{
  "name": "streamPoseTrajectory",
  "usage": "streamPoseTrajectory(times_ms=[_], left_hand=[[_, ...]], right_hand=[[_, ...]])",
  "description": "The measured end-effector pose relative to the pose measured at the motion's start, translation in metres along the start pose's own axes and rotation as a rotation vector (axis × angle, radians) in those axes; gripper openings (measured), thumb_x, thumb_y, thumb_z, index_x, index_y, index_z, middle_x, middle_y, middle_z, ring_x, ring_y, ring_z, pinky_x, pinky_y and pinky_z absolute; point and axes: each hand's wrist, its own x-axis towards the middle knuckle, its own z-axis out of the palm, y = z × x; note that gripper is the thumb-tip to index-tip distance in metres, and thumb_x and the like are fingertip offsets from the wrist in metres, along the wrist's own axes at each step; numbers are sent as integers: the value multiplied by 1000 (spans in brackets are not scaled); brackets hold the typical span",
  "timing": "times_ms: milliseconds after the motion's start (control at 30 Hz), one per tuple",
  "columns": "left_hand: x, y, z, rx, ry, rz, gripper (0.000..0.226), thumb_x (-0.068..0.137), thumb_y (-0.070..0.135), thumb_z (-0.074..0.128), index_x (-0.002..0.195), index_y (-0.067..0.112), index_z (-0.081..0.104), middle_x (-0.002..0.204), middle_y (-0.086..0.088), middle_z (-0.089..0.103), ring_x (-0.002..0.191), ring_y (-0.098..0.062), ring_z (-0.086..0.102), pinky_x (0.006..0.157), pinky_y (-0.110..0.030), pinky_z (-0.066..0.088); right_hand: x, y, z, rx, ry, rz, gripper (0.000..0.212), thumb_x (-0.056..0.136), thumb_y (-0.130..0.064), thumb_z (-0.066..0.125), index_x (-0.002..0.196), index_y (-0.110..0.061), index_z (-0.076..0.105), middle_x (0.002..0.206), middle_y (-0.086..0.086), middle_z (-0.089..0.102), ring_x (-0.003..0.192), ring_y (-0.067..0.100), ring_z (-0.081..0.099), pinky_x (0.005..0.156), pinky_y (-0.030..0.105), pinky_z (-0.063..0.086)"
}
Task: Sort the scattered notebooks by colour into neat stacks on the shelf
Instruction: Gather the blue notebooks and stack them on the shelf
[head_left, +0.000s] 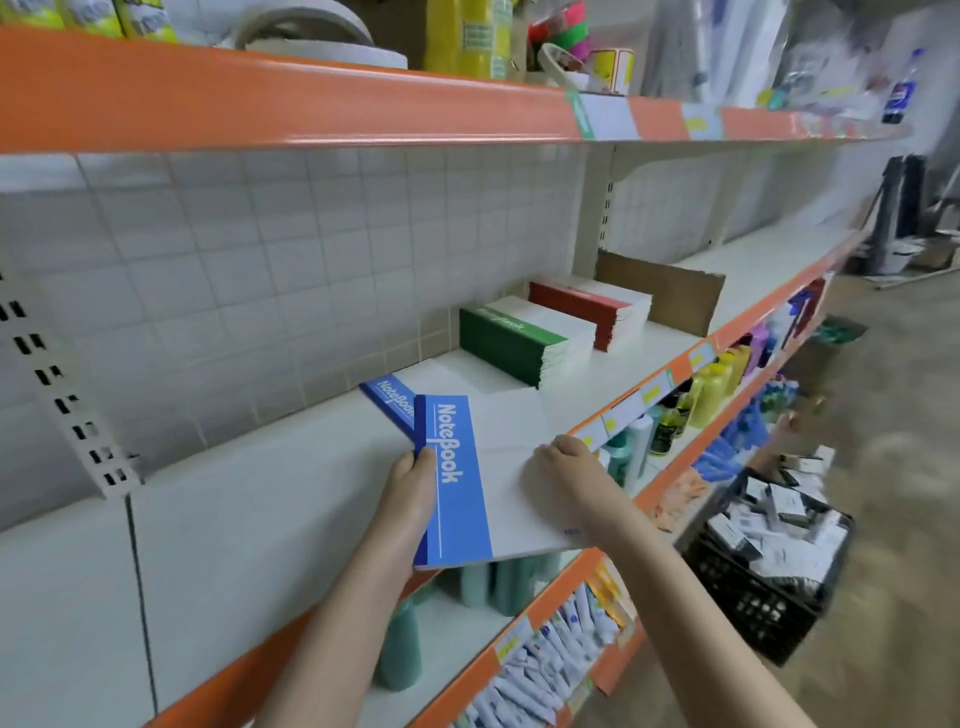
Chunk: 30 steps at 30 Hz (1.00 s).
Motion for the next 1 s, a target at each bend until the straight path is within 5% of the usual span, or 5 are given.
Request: streamPoseTrajectory(times_ms=[267, 467, 633, 867, 1000], left_hand=[[22, 0, 33, 25, 32, 9, 28, 102, 32, 35, 113, 12, 51, 89, -2, 62, 76, -17, 61, 57, -27, 42], [54, 4, 36, -27, 115, 13, 24, 102, 32, 37, 107, 16, 53, 86, -1, 63, 74, -19, 62, 56, -27, 43], [82, 13, 23, -149, 125, -21, 23, 102, 30, 39, 96, 22, 60, 87, 1, 70, 80, -20, 67, 73, -33, 52], [123, 21, 11, -95, 225, -98, 24, 100, 30, 42, 97, 12, 58, 85, -5, 70, 76, -22, 68, 61, -30, 50], [142, 25, 5, -87, 249, -112, 25, 95, 4, 43, 74, 0, 56, 63, -10, 67, 58, -25, 65, 51, -28, 51]], right_hand=[[39, 16, -22, -46, -60, -23, 24, 100, -20, 37, 77, -17, 45, 72, -4, 42, 60, 5, 39, 55, 16, 32], [78, 8, -17, -58, -111, -86, 32, 99, -22, 38, 68, -19, 33, 70, -2, 35, 62, 12, 35, 52, 23, 30], [122, -14, -6, -101, -204, -207, 32, 98, -18, 41, 69, -15, 28, 68, 1, 30, 62, 15, 30, 56, 28, 24], [176, -31, 12, -268, -283, -285, 29, 96, -20, 41, 70, -10, 35, 67, 2, 34, 61, 14, 34, 51, 25, 29], [198, -33, 17, -282, -287, -297, 36, 93, -16, 44, 61, -15, 29, 60, 0, 30, 53, 14, 30, 32, 16, 28]])
